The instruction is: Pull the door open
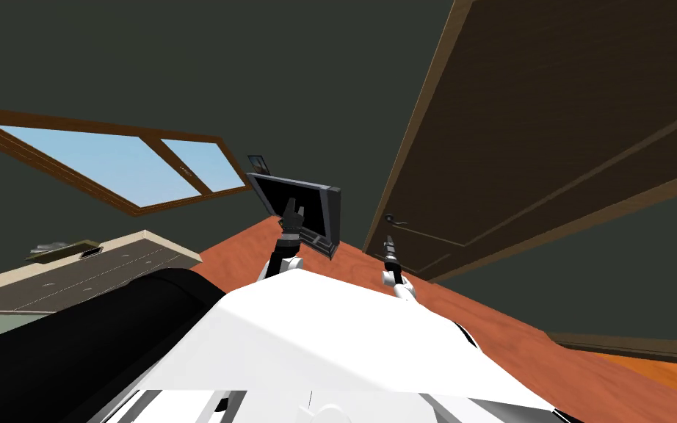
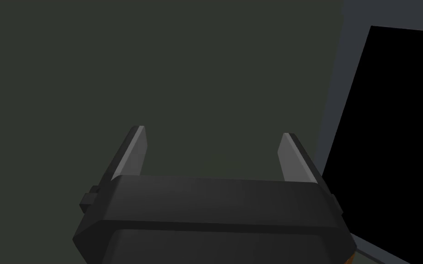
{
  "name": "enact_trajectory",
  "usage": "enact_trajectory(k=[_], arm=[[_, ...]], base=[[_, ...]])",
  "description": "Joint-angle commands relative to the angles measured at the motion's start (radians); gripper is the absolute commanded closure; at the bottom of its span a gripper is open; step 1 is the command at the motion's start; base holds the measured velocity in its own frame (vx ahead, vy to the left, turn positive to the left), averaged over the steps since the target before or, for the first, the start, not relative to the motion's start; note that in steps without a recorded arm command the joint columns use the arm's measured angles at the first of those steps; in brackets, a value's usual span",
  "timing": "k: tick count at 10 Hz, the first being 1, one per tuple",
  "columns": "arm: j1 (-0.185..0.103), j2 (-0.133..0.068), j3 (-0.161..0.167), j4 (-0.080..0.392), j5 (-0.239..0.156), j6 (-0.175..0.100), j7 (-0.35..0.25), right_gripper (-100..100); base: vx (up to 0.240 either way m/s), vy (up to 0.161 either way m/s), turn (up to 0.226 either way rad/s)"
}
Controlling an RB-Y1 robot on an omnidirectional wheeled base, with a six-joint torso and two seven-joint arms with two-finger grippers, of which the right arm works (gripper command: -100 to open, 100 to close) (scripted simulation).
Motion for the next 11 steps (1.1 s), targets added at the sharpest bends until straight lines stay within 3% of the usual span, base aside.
enact_trajectory(k=[1,6,11], arm=[[0.014,-0.002,-0.002,0.001,-0.030,-0.027,0.018,-100],[0.054,-0.002,-0.003,-0.006,-0.098,-0.076,0.058,-100],[0.078,0.001,-0.004,-0.011,-0.138,-0.103,0.083,-100]], base=[[-0.014,0.017,0.260],[0.058,-0.014,0.146],[0.164,-0.090,0.019]])
